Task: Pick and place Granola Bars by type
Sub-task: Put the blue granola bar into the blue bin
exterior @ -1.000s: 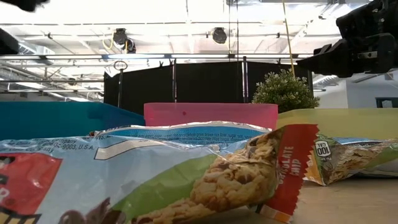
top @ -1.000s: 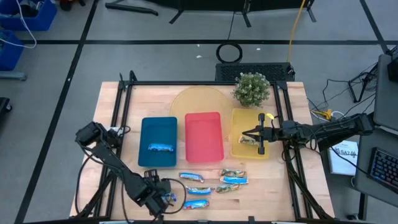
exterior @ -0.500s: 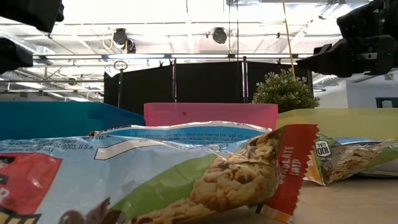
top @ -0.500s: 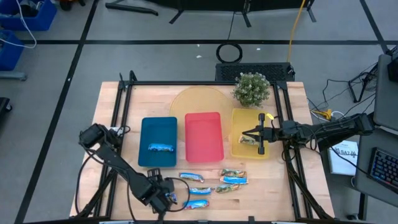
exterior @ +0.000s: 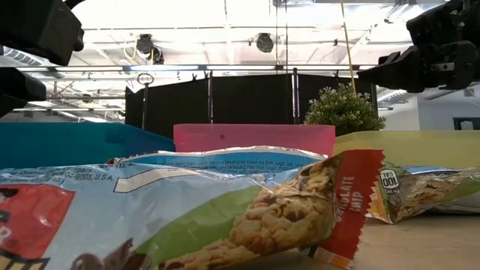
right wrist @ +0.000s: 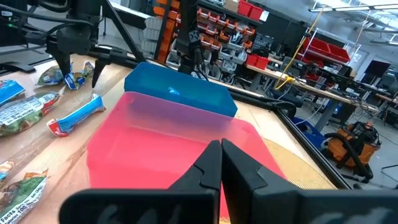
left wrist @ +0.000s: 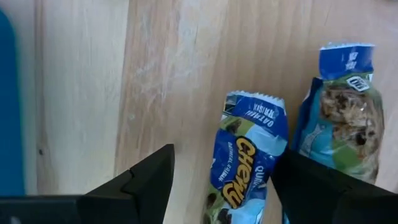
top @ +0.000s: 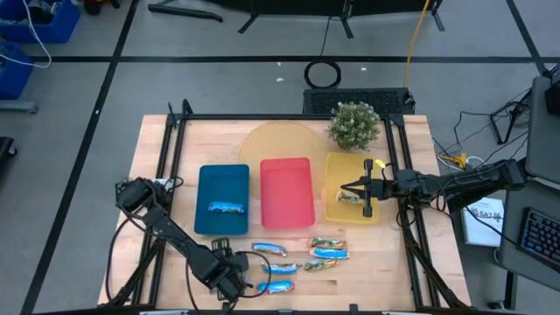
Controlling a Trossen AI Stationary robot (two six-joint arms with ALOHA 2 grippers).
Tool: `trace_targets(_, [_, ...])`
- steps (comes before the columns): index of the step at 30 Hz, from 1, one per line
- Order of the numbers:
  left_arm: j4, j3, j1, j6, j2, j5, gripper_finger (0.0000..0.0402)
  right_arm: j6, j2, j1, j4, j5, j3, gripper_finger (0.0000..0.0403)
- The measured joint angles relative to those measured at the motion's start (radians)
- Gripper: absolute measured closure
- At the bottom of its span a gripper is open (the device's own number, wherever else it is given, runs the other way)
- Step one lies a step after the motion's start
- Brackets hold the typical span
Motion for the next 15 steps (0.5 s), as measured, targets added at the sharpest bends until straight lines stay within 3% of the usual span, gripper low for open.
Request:
trace_targets(5, [0.026,0.000,0.017,0.013,0.000,0.025,0.0193,-0.016,0.000,0.000,0.012,0.000,0.000,0.0403])
trace_targets(15, [0.045,0.000,0.027,0.110,-0.018,0.053,0.0344,-0.019,0.000,0.000,0.018,0.000,0.000,0.0403])
